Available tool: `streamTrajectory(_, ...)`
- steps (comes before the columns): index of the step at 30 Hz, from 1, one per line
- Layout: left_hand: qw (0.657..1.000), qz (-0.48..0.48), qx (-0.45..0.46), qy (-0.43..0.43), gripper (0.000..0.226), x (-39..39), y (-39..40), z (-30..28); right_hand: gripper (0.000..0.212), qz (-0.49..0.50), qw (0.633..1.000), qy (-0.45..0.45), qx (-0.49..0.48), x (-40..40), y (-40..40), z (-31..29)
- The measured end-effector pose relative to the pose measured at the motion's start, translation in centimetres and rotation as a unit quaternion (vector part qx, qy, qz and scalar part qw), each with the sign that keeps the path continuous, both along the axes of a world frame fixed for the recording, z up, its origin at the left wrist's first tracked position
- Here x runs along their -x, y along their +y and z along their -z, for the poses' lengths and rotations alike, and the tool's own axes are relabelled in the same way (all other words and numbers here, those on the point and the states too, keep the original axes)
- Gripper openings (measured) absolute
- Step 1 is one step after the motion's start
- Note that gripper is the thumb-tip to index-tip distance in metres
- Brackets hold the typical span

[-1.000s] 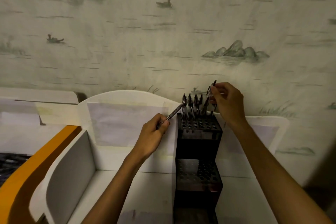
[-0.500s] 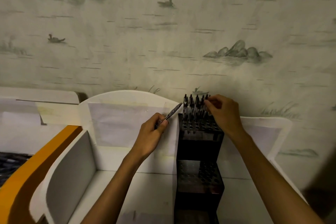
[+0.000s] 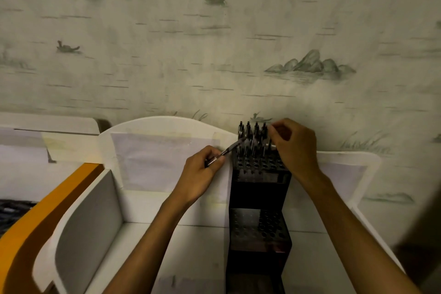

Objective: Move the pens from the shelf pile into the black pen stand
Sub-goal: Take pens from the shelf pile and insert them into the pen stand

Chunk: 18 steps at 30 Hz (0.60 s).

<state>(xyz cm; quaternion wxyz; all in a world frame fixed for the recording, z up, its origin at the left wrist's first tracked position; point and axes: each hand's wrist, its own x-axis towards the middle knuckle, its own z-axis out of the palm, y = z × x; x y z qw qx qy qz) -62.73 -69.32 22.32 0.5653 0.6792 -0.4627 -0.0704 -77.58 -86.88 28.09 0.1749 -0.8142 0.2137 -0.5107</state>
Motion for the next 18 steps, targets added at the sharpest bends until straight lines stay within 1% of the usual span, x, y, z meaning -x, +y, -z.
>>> streamTrajectory(2,1.0,-0.003,0.0,-0.01,0.009,0.0,-0.1,-0.2,0.015,-0.039,0.998,0.012,0.042,-0.3,0.9,-0.7)
streamTrajectory(5,1.0,-0.007,-0.009,-0.022,0.005,-0.1,-0.4,-0.5,0.016,-0.069,0.985,0.097,0.123,-1.2,1.8,-1.3)
streamTrajectory(6,1.0,-0.009,-0.011,-0.022,0.005,0.0,-0.5,-0.6,0.017,-0.087,0.979,0.121,0.137,-1.6,2.0,-1.3)
streamTrajectory(9,1.0,-0.011,-0.003,-0.02,0.004,0.2,-0.5,-1.1,0.02,-0.138,0.966,0.177,0.126,-2.2,2.3,-0.9)
streamTrajectory(12,1.0,0.005,0.02,-0.02,0.009,0.5,-0.2,-1.7,0.02,-0.161,0.957,0.212,0.116,-2.2,2.4,-0.5)
streamTrajectory(15,0.999,0.014,0.02,-0.023,0.015,0.6,0.0,-1.9,0.017,-0.169,0.95,0.237,0.114,-1.9,2.4,-0.6)
streamTrajectory(18,0.998,-0.041,0.006,-0.055,0.014,0.1,0.0,-1.4,0.017,-0.155,0.95,0.253,0.101,-1.4,1.8,-0.5)
